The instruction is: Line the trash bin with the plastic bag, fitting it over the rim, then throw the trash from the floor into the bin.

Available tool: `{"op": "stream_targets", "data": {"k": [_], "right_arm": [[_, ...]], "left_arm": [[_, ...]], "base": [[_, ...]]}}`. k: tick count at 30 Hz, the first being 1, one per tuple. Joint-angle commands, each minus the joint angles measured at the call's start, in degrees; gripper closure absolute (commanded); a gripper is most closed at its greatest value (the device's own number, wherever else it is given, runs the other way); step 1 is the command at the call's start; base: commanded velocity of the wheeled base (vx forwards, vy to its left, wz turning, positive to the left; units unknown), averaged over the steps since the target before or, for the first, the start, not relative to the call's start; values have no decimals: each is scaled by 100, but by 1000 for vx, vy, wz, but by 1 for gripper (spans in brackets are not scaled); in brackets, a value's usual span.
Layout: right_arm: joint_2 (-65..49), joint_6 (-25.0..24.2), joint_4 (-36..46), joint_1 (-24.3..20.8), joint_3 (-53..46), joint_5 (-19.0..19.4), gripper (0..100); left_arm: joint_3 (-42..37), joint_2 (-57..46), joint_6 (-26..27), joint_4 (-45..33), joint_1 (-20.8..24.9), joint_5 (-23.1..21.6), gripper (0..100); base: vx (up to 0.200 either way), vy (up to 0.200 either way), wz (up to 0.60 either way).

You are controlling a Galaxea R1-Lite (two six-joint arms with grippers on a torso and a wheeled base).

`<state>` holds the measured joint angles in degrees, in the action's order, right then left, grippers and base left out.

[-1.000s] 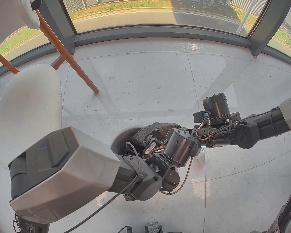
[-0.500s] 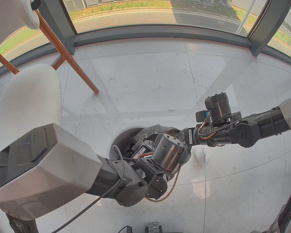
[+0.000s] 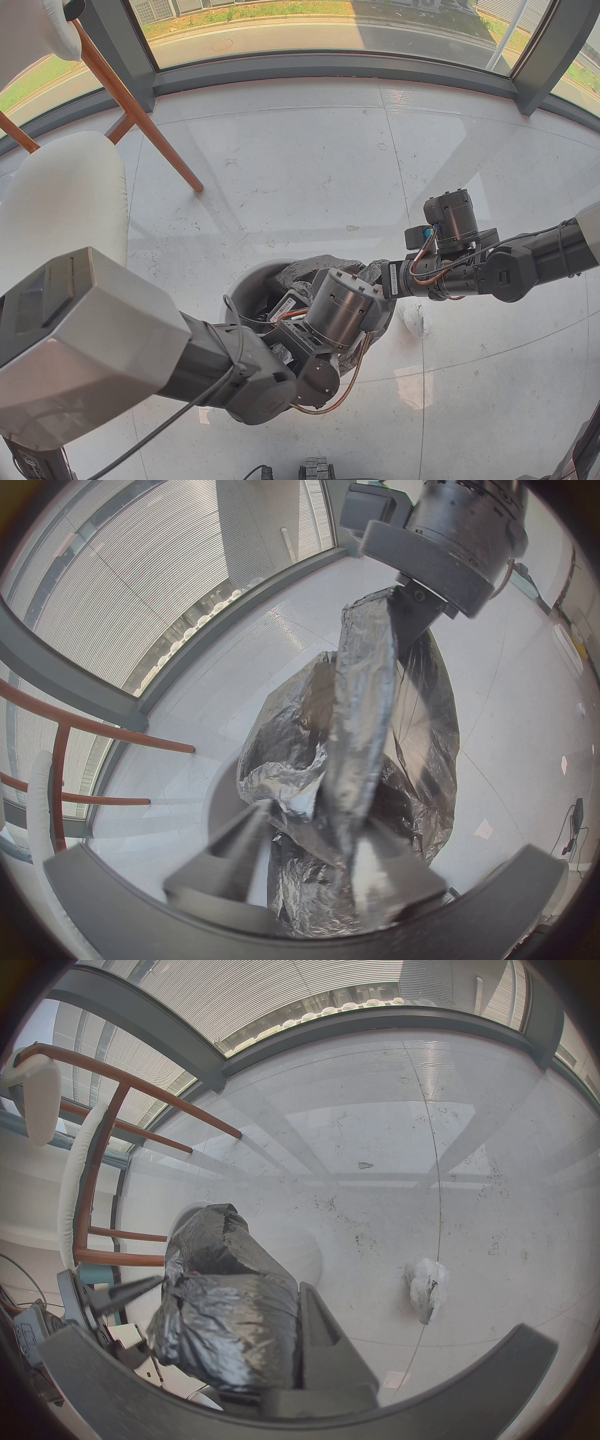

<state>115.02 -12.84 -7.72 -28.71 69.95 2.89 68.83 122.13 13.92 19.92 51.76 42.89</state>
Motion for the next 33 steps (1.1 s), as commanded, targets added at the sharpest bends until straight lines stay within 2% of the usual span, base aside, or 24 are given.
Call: {"op": "stream_targets", "data": {"k": [1,8,11,13,18,19,23,33], "right_arm": [[-15,0,-2,14,-8,10,100],[-120,-8,-327,14,-201,63,100],[-182,-8,-617,-38,-386,80,100],[-190,-17,-775,-82,-447,89,100],[-190,-8,-1171,-284,-614,133,100],[-164,-8,-1417,-390,-676,151,100],[-120,-8,-1891,-530,-772,151,100],[214,80,-2691,-689,-825,274,100]], "left_arm": [[-1,-40,-3,12,1,0,100],[254,-259,163,-76,-316,-386,100],[553,-567,1007,-357,-808,-843,100],[720,-725,1227,-542,-1010,-949,100],[904,-831,1288,-999,-1274,-1107,100],[931,-936,1332,-1113,-1458,-1230,100],[931,-980,1658,-1087,-1704,-1344,100],[1133,-971,1719,-1069,-2047,-1538,100]], "base": [[0,0,0],[0,0,0],[0,0,0],[0,0,0],[0,0,0],[0,0,0],[0,0,0],[0,0,0]]}}
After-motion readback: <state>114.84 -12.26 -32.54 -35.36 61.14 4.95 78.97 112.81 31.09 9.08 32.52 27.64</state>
